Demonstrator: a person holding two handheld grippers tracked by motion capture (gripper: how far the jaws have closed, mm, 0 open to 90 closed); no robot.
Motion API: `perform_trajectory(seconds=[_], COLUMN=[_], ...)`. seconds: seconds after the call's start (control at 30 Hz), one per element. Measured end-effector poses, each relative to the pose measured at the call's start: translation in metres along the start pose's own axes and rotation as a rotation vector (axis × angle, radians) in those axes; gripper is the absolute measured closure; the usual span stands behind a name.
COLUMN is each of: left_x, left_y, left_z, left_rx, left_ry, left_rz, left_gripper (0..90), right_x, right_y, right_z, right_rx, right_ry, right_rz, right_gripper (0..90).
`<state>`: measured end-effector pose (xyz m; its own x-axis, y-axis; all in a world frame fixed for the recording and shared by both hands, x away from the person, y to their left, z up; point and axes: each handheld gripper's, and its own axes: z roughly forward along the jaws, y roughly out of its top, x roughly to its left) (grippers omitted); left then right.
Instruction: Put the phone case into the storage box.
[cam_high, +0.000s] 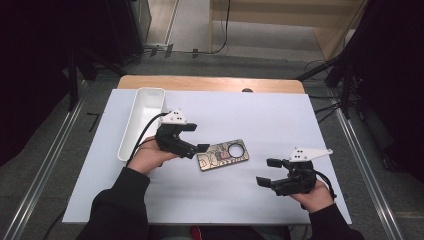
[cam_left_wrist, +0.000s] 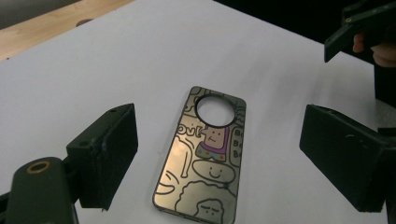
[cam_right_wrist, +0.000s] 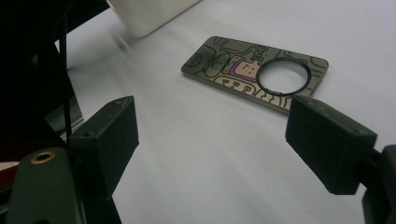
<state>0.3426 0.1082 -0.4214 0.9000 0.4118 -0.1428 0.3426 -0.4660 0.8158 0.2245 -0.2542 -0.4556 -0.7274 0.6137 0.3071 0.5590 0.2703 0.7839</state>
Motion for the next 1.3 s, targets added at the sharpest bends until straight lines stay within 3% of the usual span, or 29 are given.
perform_trajectory(seconds=[0.2, 0.3, 0.47, 0.6, 0.77, 1.3], left_x=[-0.003, -0.003, -0.005, -0.004, -0.003, -0.002], left_y=[0.001, 0.002, 0.003, 0.004, 0.004, 0.01], left_z=[0.009, 0.011, 0.016, 0.023, 0.032, 0.049], left_rx=[0.08, 0.088, 0.085, 0.11, 0.107, 0.076], left_ry=[0.015, 0.025, 0.0, -0.02, -0.02, -0.056], left_rz=[0.037, 0.047, 0.063, 0.057, 0.078, 0.074], left_gripper=[11.5, 11.3, 10.9, 0.0, 0.0, 0.0], right_x=[0.0, 0.0, -0.001, 0.0, 0.0, -0.001], right_y=[0.0, 0.0, 0.0, 0.0, 0.0, 0.0], right_z=[0.0, 0.0, 0.0, 0.0, 0.0, 0.0], right_rx=[-0.001, -0.002, 0.001, 0.001, 0.002, -0.001], right_ry=[0.001, 0.002, 0.004, 0.007, 0.009, 0.011], right_rz=[0.001, 0.001, -0.001, -0.002, -0.002, 0.0], right_gripper=[16.2, 16.2, 16.2, 16.2, 16.2, 16.2])
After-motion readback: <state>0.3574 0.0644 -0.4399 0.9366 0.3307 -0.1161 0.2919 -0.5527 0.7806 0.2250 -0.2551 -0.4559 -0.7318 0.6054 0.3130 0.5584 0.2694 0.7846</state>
